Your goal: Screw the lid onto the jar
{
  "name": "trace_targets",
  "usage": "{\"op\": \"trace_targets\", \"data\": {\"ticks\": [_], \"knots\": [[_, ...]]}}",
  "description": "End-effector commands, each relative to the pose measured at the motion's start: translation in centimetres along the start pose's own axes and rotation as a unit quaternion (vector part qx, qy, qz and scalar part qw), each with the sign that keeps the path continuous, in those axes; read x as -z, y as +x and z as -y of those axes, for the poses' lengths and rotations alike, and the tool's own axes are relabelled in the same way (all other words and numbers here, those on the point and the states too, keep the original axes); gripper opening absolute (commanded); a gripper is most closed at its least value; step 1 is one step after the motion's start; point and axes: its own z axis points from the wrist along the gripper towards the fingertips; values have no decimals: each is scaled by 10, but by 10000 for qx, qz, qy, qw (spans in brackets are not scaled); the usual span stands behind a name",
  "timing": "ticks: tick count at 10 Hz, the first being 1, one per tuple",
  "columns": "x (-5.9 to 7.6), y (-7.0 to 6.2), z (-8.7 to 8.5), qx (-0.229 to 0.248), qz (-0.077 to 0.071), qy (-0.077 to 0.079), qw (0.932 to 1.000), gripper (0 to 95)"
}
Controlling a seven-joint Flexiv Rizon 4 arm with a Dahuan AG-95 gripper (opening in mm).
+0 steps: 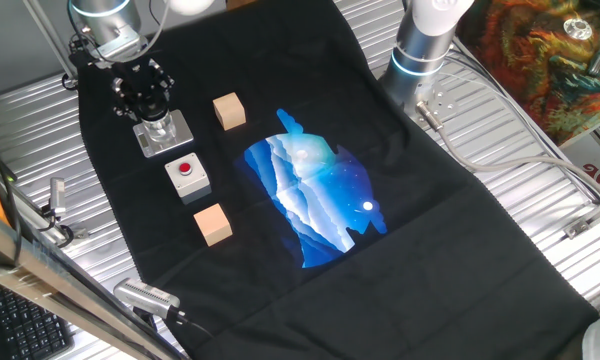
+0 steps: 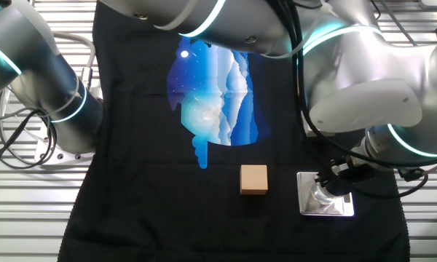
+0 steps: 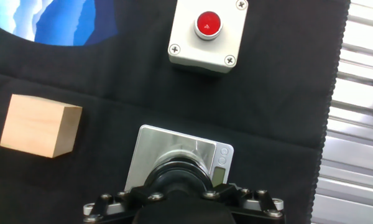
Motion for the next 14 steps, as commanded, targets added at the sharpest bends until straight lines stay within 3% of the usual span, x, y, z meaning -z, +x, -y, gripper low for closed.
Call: {"op": "trace_targets", "data": {"ticks": [1, 14], "knots": [[-1, 0, -1, -42, 15, 26, 10000, 760], [-1, 0, -1, -212, 30, 42, 9998, 760]]}}
